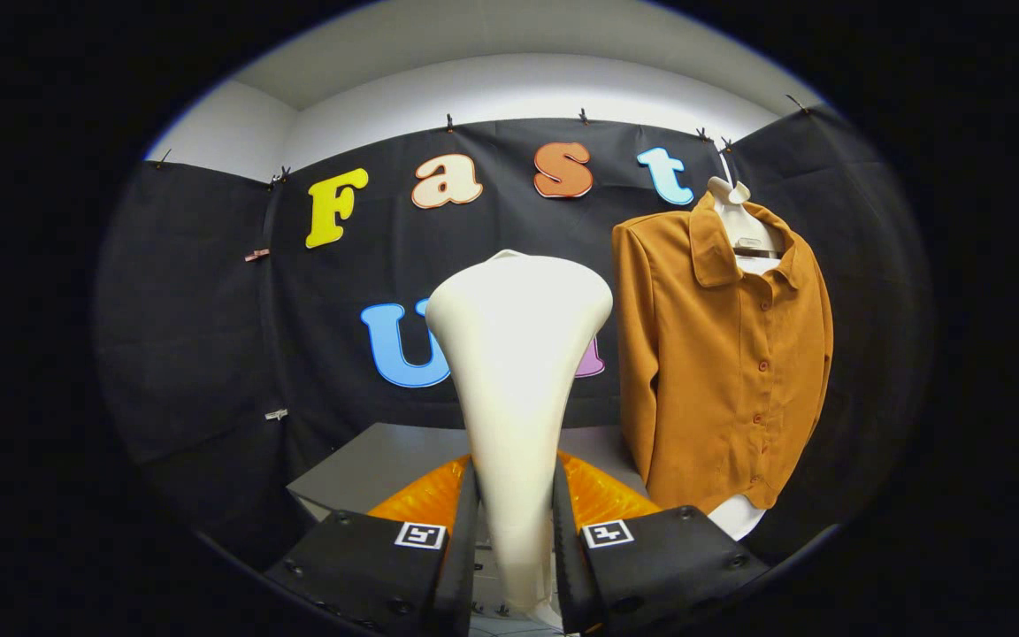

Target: Iron the clothes twice with a garment steamer, once on the left side and once on the right side.

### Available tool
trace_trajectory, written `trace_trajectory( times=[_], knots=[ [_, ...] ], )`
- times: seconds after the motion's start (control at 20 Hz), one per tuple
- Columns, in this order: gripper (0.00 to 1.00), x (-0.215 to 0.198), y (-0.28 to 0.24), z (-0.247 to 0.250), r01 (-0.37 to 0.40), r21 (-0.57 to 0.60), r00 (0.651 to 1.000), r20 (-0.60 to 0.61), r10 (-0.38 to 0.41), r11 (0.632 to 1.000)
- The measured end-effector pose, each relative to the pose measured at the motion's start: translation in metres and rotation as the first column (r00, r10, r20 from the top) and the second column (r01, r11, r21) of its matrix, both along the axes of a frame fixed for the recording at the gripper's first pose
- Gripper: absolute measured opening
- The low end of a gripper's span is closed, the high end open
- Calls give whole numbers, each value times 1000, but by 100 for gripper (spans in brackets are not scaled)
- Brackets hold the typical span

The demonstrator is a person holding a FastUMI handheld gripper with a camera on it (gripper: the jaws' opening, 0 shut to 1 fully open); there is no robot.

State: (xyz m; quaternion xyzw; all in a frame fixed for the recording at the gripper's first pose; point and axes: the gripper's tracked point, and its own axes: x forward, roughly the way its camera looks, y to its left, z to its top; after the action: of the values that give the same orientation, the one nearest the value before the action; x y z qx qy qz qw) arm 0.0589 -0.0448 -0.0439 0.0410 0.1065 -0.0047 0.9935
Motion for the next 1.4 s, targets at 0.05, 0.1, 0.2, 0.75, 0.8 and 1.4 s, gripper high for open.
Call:
trace_trajectory(
  times=[0.05,0.1,0.2,0.75,0.8,1.4],
  knots=[
    [42,1,1,1,-1,-3,1000,4,1,1000],
    [42,1,0,2,-2,-5,1000,7,2,1000],
    [42,2,1,3,-2,-10,1000,12,2,1000],
    [42,1,4,4,-9,-23,1000,13,9,1000],
    [42,2,5,3,-9,-25,1000,13,9,1000],
    [42,2,10,3,-18,-36,1000,16,19,999]
  ],
)
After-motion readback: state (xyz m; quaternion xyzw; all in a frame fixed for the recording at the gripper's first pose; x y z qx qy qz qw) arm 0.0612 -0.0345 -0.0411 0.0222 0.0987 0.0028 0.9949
